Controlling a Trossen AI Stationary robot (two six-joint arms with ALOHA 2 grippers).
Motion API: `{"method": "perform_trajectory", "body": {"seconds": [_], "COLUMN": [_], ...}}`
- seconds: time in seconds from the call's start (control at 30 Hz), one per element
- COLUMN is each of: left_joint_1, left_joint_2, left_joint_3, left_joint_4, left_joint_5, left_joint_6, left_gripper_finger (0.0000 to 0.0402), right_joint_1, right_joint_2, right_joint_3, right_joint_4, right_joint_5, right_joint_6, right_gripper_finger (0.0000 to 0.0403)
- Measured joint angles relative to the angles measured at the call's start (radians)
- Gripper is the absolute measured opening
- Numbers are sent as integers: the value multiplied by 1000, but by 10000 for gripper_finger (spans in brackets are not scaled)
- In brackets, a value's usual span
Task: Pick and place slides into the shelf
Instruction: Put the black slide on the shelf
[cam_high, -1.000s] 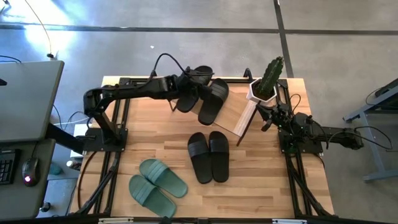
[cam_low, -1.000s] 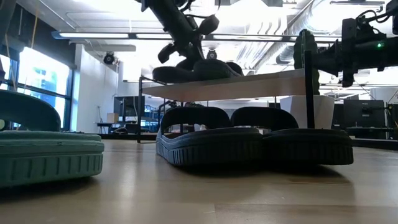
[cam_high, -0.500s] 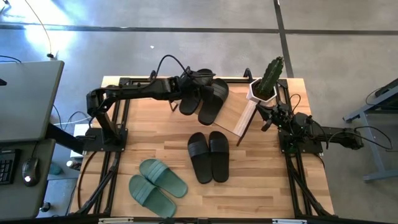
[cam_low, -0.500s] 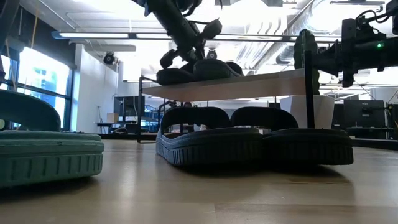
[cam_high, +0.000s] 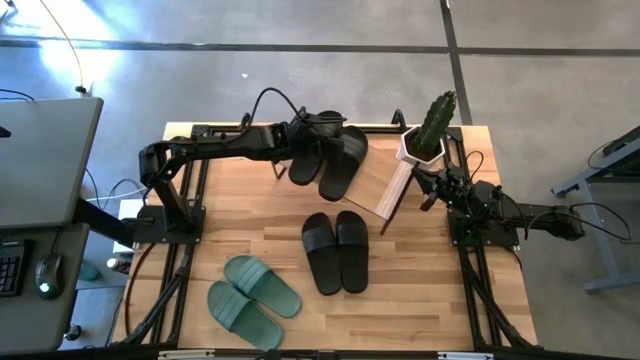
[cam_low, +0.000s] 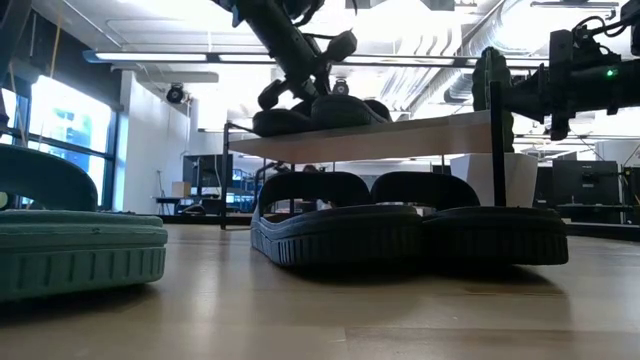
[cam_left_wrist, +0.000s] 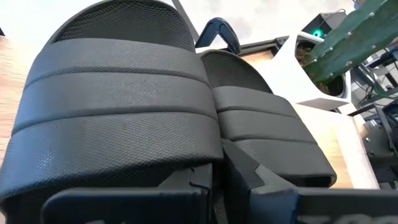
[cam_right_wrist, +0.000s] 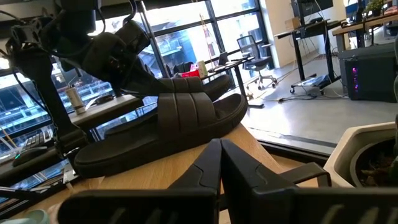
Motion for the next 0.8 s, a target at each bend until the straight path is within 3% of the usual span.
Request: {"method": "perform_trajectory", "body": {"seconds": [0.8], "left_joint_1": [0], "left_joint_2": [0], "left_joint_3": [0], "left_joint_4": [-48], "left_joint_5": [66], "left_joint_6": [25], "left_gripper_finger": [99], "right_joint_1": [0], "right_joint_2": [0], "right_joint_3": [0], "right_joint_4": [0], "right_joint_5": [0], "right_joint_6": [-3], "right_gripper_finger": [0]}}
